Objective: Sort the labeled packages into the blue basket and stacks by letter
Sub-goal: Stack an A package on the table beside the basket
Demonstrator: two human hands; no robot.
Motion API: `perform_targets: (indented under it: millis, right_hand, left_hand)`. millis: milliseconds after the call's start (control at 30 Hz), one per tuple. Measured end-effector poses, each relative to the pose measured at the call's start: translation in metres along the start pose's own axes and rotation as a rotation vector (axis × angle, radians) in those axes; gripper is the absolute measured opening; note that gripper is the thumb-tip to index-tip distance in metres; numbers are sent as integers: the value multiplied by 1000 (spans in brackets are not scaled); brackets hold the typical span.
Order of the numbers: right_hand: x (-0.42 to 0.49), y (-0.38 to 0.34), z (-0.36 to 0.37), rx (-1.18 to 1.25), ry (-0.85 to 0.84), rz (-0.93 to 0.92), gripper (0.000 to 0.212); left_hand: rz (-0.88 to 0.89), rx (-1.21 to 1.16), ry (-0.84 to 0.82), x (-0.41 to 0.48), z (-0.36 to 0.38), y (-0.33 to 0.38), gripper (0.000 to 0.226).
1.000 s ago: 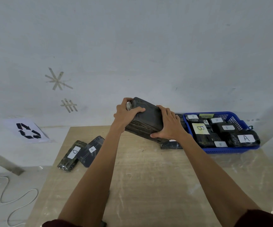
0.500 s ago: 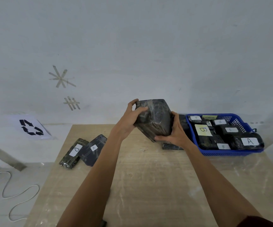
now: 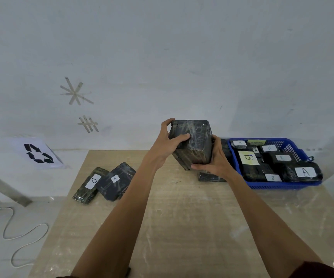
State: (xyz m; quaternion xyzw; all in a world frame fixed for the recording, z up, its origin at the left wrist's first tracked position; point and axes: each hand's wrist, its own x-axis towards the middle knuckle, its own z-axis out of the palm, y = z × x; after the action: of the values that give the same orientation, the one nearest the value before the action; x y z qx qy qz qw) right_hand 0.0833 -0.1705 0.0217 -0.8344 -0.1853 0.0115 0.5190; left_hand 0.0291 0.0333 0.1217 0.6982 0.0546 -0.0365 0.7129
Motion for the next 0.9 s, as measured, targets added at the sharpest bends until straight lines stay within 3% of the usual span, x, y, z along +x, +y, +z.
perform_targets:
  millis: [433, 667, 733, 833, 900]
  right_hand:
    - [4, -1, 0, -55, -30, 18, 121]
    - [-2, 6, 6, -134, -38, 78, 125]
    - [0, -1, 4, -229, -13, 93, 126]
    - [5, -16, 4, -393, 31, 75, 120]
    - [9, -24, 4, -474, 43, 34, 117]
  left_hand:
    - [-30, -33, 6, 1, -8, -7, 68]
    - [-74, 110, 46, 3, -8, -10, 75]
    - [-85, 158, 75, 4, -7, -13, 90]
    - [-114, 261, 141, 6, -6, -17, 131]
    - [-144, 341, 174, 7, -4, -17, 143]
